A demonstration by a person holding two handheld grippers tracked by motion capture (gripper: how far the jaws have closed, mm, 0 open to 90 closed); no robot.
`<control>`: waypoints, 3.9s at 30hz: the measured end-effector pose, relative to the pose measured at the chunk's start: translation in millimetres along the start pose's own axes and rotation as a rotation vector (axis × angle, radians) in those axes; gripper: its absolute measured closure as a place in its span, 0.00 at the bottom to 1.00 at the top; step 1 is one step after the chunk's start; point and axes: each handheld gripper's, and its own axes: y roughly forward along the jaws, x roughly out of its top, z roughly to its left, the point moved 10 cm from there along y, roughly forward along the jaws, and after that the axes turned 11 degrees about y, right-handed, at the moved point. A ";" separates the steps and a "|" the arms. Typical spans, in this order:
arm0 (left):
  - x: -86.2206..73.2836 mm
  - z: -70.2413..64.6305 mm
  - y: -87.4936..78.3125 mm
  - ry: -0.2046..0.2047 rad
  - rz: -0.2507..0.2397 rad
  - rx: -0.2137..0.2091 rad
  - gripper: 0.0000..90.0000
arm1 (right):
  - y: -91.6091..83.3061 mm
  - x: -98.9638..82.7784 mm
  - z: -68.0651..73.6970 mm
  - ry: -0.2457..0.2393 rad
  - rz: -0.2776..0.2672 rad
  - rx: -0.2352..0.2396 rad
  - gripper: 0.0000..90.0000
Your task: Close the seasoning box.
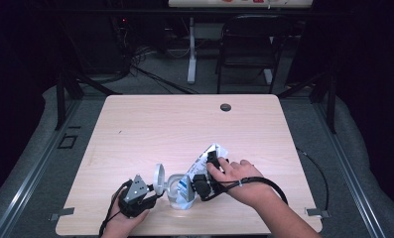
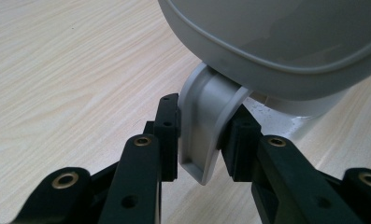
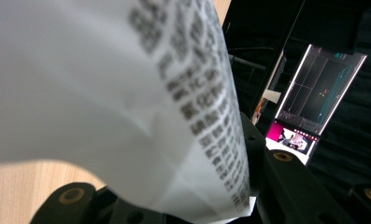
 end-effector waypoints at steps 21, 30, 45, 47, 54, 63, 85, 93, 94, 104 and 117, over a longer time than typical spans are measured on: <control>0.0 0.0 0.0 0.001 0.001 0.000 0.78 | -1.9 1.6 -2.4 -0.018 0.001 -0.010 0.79; 0.0 0.0 0.0 0.001 0.001 0.000 0.78 | -2.2 2.2 -2.3 -0.020 -0.005 -0.010 0.80; 0.1 0.1 0.2 0.001 0.001 0.001 0.79 | -3.0 2.1 -3.3 -0.021 -0.014 -0.014 0.81; 0.1 0.1 0.3 0.001 0.000 0.001 0.79 | -3.2 1.9 -3.4 -0.023 -0.012 -0.015 0.81; 0.3 0.0 0.5 -0.001 -0.002 0.002 0.79 | -4.4 1.2 -5.3 -0.034 -0.002 -0.022 0.81; 0.3 0.0 0.6 -0.001 -0.002 0.002 0.79 | -4.7 1.8 -6.1 -0.030 -0.008 -0.024 0.82; 0.4 0.0 0.6 -0.003 -0.003 0.002 0.79 | -5.4 3.7 -7.2 -0.042 -0.014 -0.031 0.83; 0.4 0.0 0.8 -0.005 -0.005 0.002 0.79 | -5.1 3.6 -7.0 -0.042 -0.017 -0.032 0.83; 0.4 0.0 0.8 -0.005 -0.005 0.002 0.79 | -5.0 3.8 -6.8 -0.043 -0.017 -0.031 0.83; 0.4 0.1 0.8 -0.004 -0.004 0.003 0.79 | -5.9 5.2 -7.7 -0.046 -0.021 -0.038 0.84; 0.4 0.4 0.8 -0.002 -0.003 0.003 0.79 | -6.5 4.8 -8.9 -0.057 -0.021 -0.043 0.85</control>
